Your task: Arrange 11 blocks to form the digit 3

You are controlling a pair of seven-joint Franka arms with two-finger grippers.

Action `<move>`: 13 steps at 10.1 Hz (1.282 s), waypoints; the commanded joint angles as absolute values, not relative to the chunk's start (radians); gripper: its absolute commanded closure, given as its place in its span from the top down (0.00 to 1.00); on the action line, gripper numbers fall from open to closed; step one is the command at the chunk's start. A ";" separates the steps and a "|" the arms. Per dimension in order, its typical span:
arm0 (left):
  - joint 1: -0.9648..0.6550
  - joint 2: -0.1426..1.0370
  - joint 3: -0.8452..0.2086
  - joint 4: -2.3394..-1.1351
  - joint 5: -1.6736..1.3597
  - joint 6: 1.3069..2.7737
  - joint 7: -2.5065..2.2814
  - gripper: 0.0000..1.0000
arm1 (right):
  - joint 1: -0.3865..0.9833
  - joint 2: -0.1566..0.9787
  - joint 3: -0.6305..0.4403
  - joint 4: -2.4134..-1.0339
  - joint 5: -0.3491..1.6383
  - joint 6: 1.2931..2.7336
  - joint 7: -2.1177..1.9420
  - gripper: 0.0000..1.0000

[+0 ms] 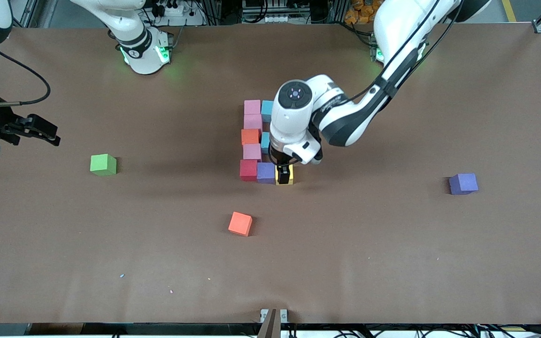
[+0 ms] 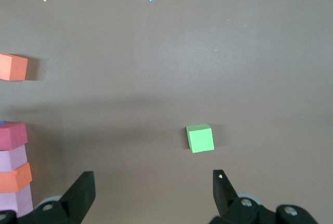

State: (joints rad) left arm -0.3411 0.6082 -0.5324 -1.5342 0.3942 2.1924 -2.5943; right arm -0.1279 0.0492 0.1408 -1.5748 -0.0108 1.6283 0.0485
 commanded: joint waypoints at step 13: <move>0.107 0.218 -0.532 -1.540 0.256 1.832 -1.213 1.00 | -0.127 0.063 0.146 -1.549 -0.029 1.631 0.060 1.00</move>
